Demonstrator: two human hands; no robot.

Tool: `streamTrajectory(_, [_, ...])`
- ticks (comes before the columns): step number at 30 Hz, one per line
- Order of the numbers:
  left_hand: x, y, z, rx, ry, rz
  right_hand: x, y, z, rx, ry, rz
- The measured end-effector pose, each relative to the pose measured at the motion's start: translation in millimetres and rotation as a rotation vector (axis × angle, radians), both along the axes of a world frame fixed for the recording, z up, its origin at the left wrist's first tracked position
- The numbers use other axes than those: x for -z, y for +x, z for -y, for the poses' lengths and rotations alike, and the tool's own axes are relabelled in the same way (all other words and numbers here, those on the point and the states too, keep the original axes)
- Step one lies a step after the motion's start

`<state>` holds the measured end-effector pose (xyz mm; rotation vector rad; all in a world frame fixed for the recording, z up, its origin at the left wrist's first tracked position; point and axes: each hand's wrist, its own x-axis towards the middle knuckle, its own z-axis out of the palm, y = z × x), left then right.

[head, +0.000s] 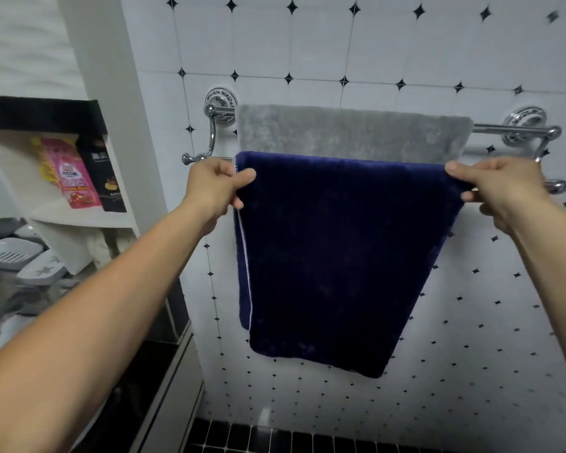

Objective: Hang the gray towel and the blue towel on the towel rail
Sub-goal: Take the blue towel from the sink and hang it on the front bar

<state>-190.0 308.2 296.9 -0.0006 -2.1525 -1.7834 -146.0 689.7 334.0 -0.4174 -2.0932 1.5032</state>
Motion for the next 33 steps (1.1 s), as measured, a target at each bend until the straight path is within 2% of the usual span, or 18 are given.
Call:
streamTrajectory(2, [19, 3, 1, 0.028, -0.014, 0.031, 18, 3, -5, -0.064, -0.056, 0.016])
streamTrajectory(7, [52, 3, 2, 0.094, -0.038, 0.090, 87, 14, -14, -0.316, -0.189, 0.213])
streamTrajectory(10, [43, -4, 7, 0.083, 0.014, 0.002, 81, 13, -21, -0.339, -0.181, 0.127])
streamTrajectory(14, [12, -14, 8, 0.100, 0.086, -0.101, 38, 3, -27, -0.286, -0.255, -0.076])
streamTrajectory(17, [11, -15, 1, 0.114, 0.128, -0.093, 32, -2, -22, -0.223, -0.188, -0.069])
streamTrajectory(19, [17, -15, 0, 0.119, 0.137, -0.087, 40, 1, -23, -0.230, -0.203, -0.044])
streamTrajectory(21, [25, -13, 1, 0.159, 0.169, -0.086, 53, 4, -26, -0.329, -0.244, 0.009])
streamTrajectory(24, [59, -8, 2, 0.311, 0.163, -0.070, 80, 8, -29, -0.479, -0.135, 0.186])
streamTrajectory(27, [113, 2, 7, 0.375, 0.057, 0.059, 117, 8, -27, -0.426, -0.009, 0.335])
streamTrajectory(31, [152, -1, 27, 0.321, -0.042, 0.178, 156, 8, -34, -0.366, -0.071, 0.382])
streamTrajectory(33, [154, -2, 24, 0.312, -0.032, 0.160, 160, 4, -35, -0.357, -0.090, 0.355])
